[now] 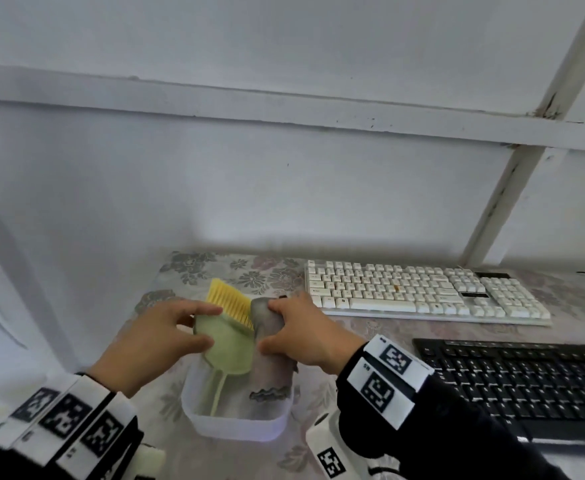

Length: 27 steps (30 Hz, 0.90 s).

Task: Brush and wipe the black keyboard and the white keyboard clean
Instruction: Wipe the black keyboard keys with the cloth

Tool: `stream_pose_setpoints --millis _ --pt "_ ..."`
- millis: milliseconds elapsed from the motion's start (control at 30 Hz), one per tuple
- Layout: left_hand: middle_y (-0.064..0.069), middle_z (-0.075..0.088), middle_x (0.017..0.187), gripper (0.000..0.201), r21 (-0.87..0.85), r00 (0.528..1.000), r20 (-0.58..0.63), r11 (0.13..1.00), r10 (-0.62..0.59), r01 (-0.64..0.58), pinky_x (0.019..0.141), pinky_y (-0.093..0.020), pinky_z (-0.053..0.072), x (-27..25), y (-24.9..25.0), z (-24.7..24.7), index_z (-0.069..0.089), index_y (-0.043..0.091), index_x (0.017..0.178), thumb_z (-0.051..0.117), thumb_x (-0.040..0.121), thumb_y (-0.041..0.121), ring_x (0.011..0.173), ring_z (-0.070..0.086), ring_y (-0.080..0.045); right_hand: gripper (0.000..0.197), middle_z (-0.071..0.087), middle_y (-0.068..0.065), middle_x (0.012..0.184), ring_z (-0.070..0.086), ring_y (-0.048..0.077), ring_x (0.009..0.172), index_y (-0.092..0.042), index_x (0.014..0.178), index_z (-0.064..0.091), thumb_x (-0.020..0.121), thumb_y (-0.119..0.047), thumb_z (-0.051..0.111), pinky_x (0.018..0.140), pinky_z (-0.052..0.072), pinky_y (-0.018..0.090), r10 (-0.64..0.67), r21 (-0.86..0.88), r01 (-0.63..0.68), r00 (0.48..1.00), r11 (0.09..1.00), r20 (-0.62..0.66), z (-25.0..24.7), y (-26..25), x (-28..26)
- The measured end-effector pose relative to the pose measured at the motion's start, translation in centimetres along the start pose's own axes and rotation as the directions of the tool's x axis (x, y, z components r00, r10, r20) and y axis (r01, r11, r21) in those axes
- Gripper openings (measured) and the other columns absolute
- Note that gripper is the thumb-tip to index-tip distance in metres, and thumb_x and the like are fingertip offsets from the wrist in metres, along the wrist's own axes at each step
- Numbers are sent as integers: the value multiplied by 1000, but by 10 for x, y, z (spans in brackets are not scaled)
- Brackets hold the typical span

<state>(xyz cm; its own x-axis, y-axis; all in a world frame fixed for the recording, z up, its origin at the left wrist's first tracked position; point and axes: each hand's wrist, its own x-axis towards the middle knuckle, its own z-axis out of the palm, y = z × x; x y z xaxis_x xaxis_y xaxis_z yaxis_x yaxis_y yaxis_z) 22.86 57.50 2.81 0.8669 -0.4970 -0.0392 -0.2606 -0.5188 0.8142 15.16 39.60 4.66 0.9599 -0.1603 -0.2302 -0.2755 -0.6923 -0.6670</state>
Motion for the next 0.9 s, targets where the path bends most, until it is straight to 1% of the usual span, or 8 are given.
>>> stream_pose_setpoints --millis 100,167,333,400,533,700,767,900 --pt "6 63 94 38 -16 998 -38 998 54 -54 61 -10 46 0 4 -5 70 28 98 72 74 -1 76 61 1 19 40 9 92 46 30 100 -9 89 46 82 -12 64 77 50 36 -57 -179 58 998 982 13 1 -6 -6" --pt "7 61 93 38 10 995 -57 997 80 -80 58 -6 44 -3 8 -6 70 27 99 72 75 -3 76 60 2 17 47 16 96 38 31 114 -6 92 47 86 -15 61 92 36 35 -93 -341 100 995 935 37 4 -10 -6" --pt "10 57 91 40 132 982 -134 984 136 -118 61 -4 41 -7 18 -8 70 25 104 69 74 0 78 56 7 4 40 8 71 42 31 86 -7 86 48 88 -9 51 84 29 34 -115 -598 136 991 790 73 26 -9 11" --pt "11 55 86 42 186 975 -152 974 160 -131 61 -3 39 -8 21 -7 69 27 106 68 73 1 72 56 7 9 48 14 82 39 28 70 -1 95 52 90 -8 49 78 36 38 -95 -621 128 992 773 86 32 -8 13" --pt "11 55 85 44 226 965 -190 965 179 -134 57 -8 37 -11 28 -7 68 30 107 66 74 2 69 58 -5 32 47 30 123 39 42 115 9 115 53 90 -10 49 96 35 46 -73 -682 77 997 727 36 47 -4 17" --pt "12 55 80 42 158 953 -228 974 197 -163 58 -7 39 -14 34 -9 66 37 100 66 75 4 76 57 -1 33 42 24 126 34 39 121 6 114 56 90 -17 53 103 31 50 -144 -695 82 989 714 -30 36 -3 11" --pt "12 57 82 43 122 955 -230 979 189 -164 56 -6 39 -14 34 -10 64 41 97 66 76 4 77 55 7 36 47 16 121 36 35 122 -1 113 57 88 -28 58 107 17 63 -90 -705 73 996 706 13 28 0 3" --pt "3 64 69 44 4 980 -171 995 103 -104 47 -13 40 -12 30 -6 63 47 90 67 77 5 49 52 -6 43 45 14 131 17 32 138 -5 119 55 89 -36 57 93 -9 80 -45 -711 54 999 701 31 29 8 -5"
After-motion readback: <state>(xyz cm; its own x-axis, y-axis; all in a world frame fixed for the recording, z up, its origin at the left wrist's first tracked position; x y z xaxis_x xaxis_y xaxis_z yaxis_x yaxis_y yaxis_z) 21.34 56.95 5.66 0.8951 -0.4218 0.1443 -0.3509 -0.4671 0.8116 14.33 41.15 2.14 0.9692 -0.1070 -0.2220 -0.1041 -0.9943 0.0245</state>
